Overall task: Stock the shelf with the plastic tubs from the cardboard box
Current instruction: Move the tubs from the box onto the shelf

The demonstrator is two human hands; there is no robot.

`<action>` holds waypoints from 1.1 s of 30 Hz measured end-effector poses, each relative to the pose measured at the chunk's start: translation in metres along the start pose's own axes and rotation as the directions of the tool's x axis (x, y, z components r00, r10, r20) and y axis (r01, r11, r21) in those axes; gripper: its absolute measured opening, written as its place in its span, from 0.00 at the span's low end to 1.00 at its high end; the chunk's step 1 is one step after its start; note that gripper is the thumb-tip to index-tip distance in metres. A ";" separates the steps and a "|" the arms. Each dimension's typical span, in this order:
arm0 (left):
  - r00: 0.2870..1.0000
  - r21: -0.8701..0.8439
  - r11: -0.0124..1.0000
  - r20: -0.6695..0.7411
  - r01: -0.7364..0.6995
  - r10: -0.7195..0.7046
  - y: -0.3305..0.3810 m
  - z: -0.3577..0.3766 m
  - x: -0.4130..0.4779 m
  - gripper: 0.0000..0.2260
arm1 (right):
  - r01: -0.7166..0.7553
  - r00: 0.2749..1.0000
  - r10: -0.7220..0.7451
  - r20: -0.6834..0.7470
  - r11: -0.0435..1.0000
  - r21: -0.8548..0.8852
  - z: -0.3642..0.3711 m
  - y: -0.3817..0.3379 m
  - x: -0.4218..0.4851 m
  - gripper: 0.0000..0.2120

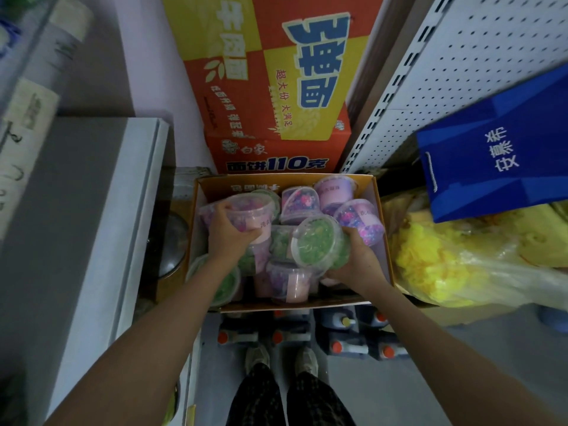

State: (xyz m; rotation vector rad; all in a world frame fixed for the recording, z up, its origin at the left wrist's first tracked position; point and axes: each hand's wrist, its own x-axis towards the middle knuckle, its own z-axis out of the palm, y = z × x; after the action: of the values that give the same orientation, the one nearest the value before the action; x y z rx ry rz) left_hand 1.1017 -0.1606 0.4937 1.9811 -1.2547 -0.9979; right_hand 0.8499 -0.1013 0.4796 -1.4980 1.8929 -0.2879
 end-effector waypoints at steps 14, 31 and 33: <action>0.948 -0.166 0.963 -0.274 -0.214 0.163 0.042 -0.054 -0.094 0.35 | 0.235 0.967 -0.221 -0.128 0.966 0.109 -0.063 -0.036 -0.036 0.37; 0.610 -0.031 0.968 -0.781 -0.248 0.131 0.093 -0.209 -0.288 0.35 | 0.541 0.777 -0.629 0.025 0.687 0.486 -0.113 -0.205 -0.136 0.47; 0.545 0.020 0.967 -0.823 -0.253 0.159 0.097 -0.236 -0.310 0.34 | 0.548 0.758 -0.652 0.016 0.651 0.525 -0.110 -0.231 -0.148 0.47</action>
State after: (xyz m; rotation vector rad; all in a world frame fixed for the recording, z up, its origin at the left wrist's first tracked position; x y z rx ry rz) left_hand 1.1656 0.1059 0.7864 1.7836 -0.8177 0.0606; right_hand 0.9709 -0.0624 0.7467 -1.6641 0.9765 -0.8272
